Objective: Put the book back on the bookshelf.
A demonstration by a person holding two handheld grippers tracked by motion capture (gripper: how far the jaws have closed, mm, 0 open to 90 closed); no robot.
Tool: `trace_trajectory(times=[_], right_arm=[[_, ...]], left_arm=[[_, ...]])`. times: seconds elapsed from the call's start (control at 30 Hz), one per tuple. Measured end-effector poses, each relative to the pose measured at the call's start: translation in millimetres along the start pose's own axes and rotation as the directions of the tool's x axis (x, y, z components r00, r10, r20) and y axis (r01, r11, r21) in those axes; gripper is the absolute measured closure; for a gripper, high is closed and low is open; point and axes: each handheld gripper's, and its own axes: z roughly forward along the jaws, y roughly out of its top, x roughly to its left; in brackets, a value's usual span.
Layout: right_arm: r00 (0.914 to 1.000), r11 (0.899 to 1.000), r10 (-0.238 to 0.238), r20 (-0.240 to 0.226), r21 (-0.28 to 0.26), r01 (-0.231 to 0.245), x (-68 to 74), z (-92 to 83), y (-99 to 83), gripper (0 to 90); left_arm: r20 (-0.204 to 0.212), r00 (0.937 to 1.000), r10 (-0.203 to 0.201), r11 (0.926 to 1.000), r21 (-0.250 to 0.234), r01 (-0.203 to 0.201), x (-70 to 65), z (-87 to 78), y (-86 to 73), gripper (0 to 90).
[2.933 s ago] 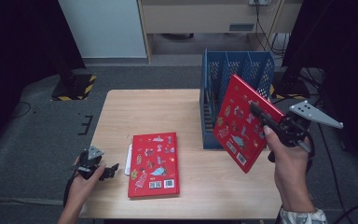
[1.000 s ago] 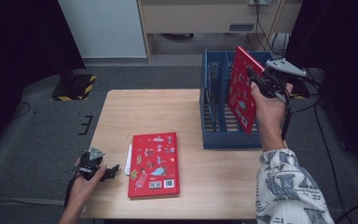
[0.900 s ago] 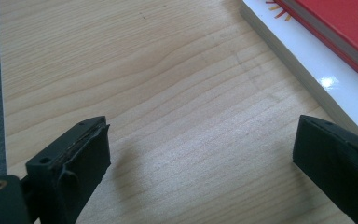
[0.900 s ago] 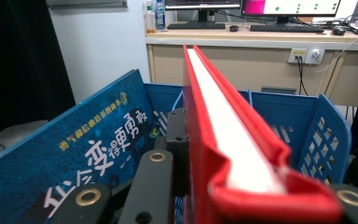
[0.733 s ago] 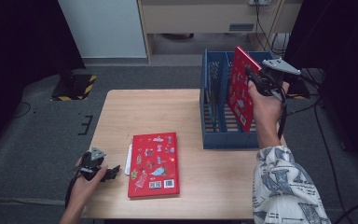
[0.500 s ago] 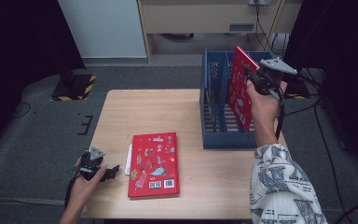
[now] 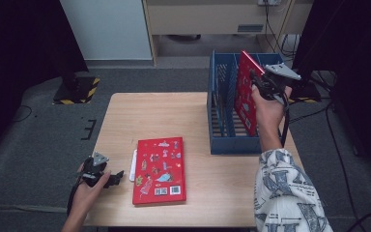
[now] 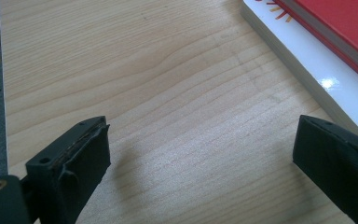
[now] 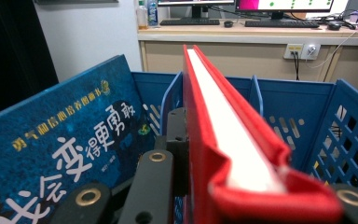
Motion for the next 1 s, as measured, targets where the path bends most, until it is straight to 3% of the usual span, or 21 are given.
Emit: trace_trajectory(times=[0.63,1.0], right_arm=[[0.9998,0.999,0.01,0.019,0.031,-0.01,4.5,41.9,-36.8,79.7],[0.9991,0.999,0.021,0.038,0.028,-0.022,4.2,48.6,-49.2,79.7]], left_arm=[[0.006,1.0,0.005,0.9999,0.009,-0.005,-0.9,2.8,-0.5,2.8],[0.009,0.9999,0.005,1.0,0.004,-0.005,-1.3,2.8,0.2,3.0]])
